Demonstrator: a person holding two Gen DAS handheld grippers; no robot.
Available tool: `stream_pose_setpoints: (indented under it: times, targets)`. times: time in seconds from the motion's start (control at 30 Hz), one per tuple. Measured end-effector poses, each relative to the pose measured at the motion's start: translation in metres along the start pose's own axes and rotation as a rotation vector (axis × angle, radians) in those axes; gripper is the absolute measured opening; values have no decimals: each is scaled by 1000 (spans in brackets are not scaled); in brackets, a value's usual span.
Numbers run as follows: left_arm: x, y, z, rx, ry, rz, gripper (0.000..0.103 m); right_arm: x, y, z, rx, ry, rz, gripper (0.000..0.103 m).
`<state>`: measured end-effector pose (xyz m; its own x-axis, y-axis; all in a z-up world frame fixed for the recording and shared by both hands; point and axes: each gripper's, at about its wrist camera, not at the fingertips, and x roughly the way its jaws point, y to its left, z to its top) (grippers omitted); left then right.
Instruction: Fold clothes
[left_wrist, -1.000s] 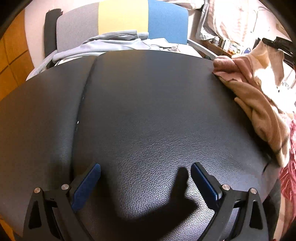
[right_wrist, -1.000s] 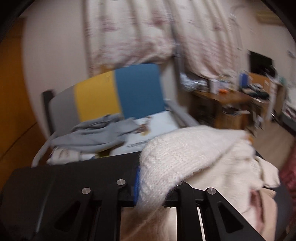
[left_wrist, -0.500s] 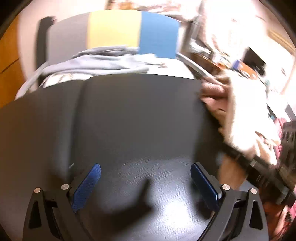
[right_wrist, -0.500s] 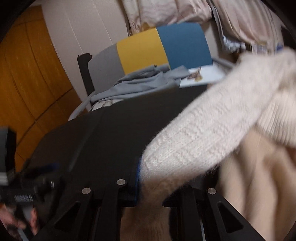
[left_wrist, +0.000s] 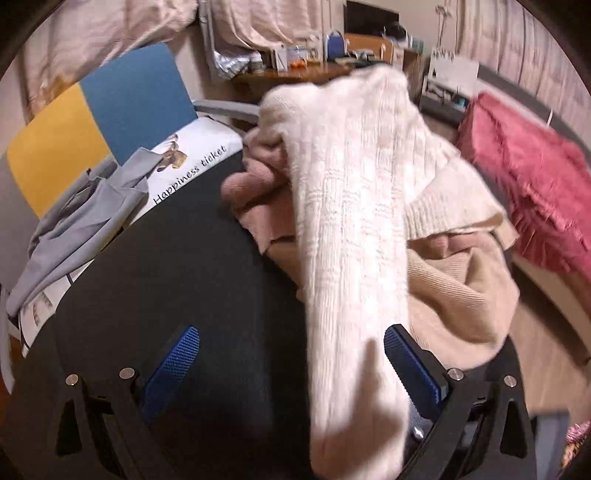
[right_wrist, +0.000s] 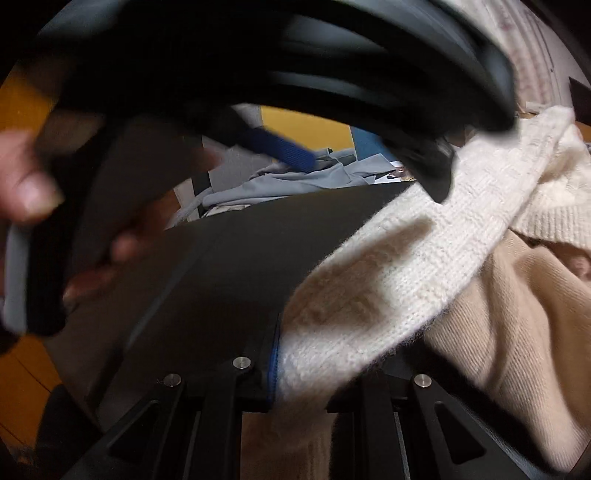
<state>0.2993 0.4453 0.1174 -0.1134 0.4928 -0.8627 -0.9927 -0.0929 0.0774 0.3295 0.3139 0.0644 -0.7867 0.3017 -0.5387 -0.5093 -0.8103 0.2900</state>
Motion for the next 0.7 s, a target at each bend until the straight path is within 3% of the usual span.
stream_pose_setpoints:
  times: [0.2,0.23,0.27,0.33,0.4,0.6,0.7]
  targets:
    - [39,-25,2,88,100,16,103,-53,-3,-29,-40,-10,-9,17]
    - [46,-29,0,95,127,12,93,-63,-2,-34,-51,-15,-9,17]
    - [51,-28,-3,84,152,-17,60,-74,-2,-38,-61,-19,-8,17]
    - [59,-17,-8,7,190,-161,17,-94,-2,-48,-83,-28,-8,17]
    - [51,7,-13,-106,147,-233,16,-114,-1,-58,-107,-36,-14,18]
    - [5,78,-37,-264,-16,-232,11,-177,-7,-99,-151,-42,1,22]
    - [-14,111,-53,-340,-88,-221,10,-214,-11,-123,-173,-45,17,38]
